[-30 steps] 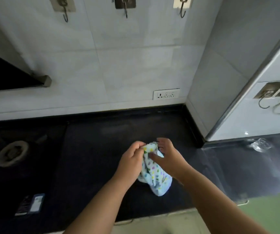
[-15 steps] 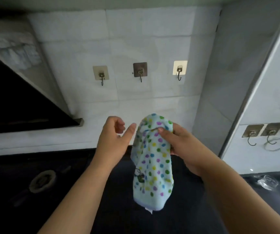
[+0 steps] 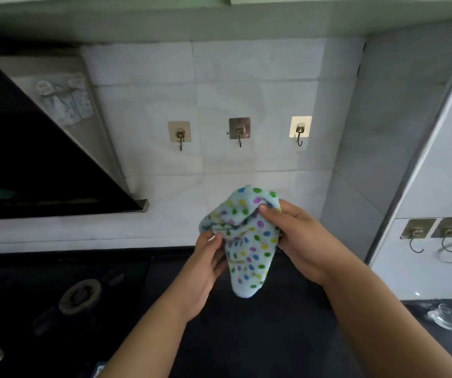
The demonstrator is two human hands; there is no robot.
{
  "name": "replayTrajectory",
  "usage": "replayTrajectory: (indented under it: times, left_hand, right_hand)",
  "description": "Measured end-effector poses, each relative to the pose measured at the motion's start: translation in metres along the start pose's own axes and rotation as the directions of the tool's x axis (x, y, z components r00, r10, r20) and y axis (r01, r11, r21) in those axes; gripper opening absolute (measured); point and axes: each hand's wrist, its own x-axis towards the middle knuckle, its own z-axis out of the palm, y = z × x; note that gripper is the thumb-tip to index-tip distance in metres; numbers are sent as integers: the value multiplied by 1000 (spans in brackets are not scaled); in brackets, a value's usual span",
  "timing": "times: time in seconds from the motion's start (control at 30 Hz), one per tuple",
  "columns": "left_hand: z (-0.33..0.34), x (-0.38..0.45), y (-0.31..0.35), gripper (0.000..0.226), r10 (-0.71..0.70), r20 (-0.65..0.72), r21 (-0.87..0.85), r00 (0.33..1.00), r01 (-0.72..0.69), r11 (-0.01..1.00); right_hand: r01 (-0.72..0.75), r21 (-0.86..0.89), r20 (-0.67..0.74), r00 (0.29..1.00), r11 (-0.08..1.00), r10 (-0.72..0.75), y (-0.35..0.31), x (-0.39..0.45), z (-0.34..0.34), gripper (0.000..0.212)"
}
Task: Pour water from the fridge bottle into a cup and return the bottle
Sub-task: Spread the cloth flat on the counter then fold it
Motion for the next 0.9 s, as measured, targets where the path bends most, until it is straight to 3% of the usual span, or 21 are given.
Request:
replayTrajectory:
  times: [0.13, 0.3, 0.4, 0.6, 0.7, 0.8, 0.9]
  left_hand:
    - [-4, 5, -6, 34, 12, -86, -124, 996, -22, 992]
    - [0, 3, -9, 42, -29, -96, -167, 995, 13, 986]
    - [-1, 1, -8, 48, -78, -86, -185, 993, 61, 981]
    - [-8, -2, -21, 52, -296, 25, -254, 955, 292, 922]
    - [-6, -13, -27, 41, -357, 100, -275, 929, 371, 887]
    - [-5, -18, -34, 49, -377, 138, -412, 916, 399, 819]
    - [1, -20, -36, 51, -386, 163, -350, 908, 419, 837]
  right_hand:
    - [8, 93, 45, 999, 996, -13, 1, -3, 1, 38]
    - [74, 86, 143, 986, 994, -86, 1, -10, 1, 86]
    - [104, 129, 191, 973, 986, -127, -1, -12, -1, 101]
    - [142, 153, -14, 990, 978, -142, 2, -6, -3, 83]
    - [155, 161, -22, 988, 975, -154, -3, -6, -6, 71]
    - [149, 206, 1, 988, 967, -152, -3, -8, -6, 71]
    - [135, 188, 6, 990, 973, -139, -5, -7, -4, 72]
